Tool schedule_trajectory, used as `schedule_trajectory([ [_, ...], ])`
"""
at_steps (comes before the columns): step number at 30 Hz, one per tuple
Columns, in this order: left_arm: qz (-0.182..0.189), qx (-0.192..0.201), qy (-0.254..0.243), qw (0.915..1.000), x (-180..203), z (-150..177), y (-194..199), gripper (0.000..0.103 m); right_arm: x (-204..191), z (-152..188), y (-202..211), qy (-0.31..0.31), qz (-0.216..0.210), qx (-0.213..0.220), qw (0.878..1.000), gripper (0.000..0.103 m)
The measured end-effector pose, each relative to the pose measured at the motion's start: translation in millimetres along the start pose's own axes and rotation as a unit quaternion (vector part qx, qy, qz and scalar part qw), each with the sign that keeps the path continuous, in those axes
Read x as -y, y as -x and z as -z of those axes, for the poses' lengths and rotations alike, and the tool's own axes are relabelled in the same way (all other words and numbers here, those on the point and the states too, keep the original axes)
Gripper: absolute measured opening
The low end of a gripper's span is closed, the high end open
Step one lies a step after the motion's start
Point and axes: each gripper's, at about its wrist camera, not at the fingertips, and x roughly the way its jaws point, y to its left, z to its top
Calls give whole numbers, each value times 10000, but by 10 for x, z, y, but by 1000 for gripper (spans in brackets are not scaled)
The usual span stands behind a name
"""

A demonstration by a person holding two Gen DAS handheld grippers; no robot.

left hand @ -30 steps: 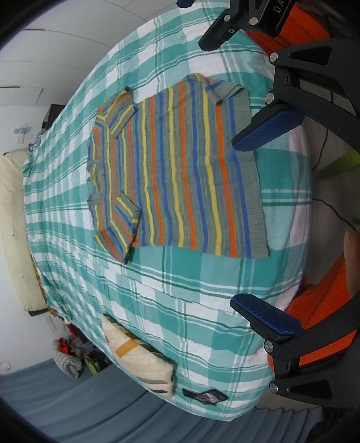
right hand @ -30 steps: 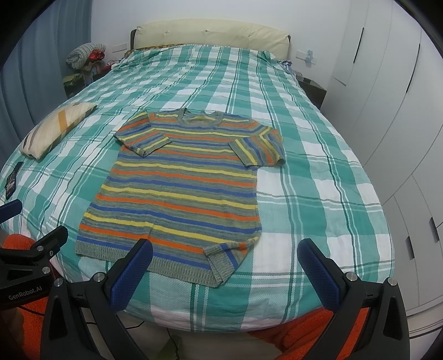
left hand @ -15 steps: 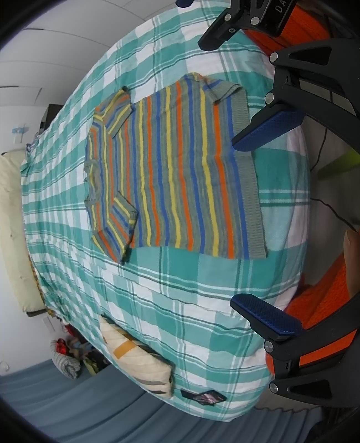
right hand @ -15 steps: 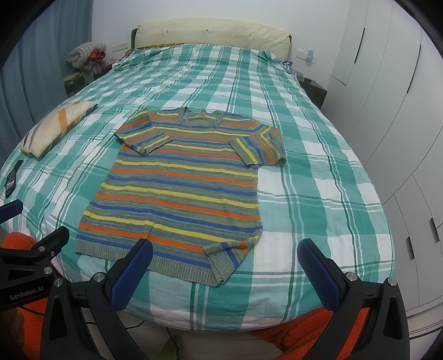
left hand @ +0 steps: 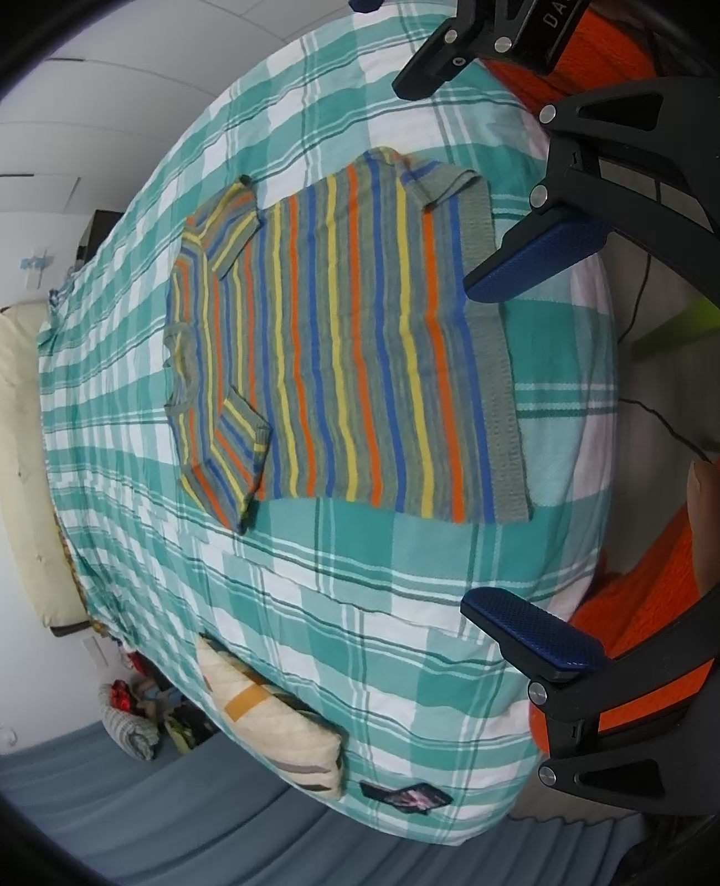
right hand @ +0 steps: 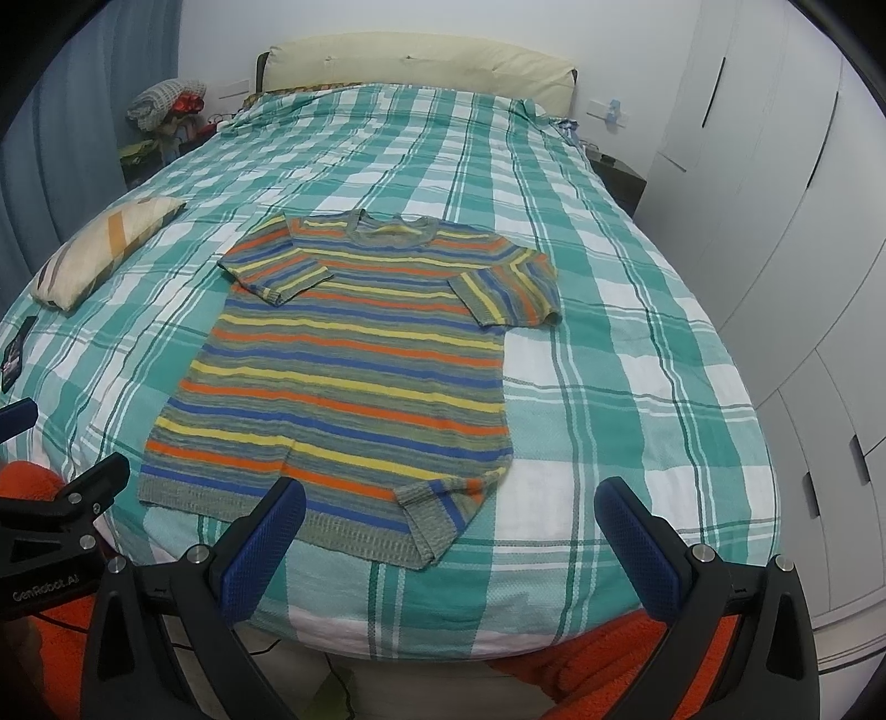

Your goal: Fold small clothes

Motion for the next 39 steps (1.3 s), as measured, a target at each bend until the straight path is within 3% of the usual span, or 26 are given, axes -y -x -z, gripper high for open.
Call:
schedule_trajectory([
  [39, 12, -50, -8, 10000, 23, -54, 15, 103, -24, -1, -3, 14, 32, -11, 10000, 103],
])
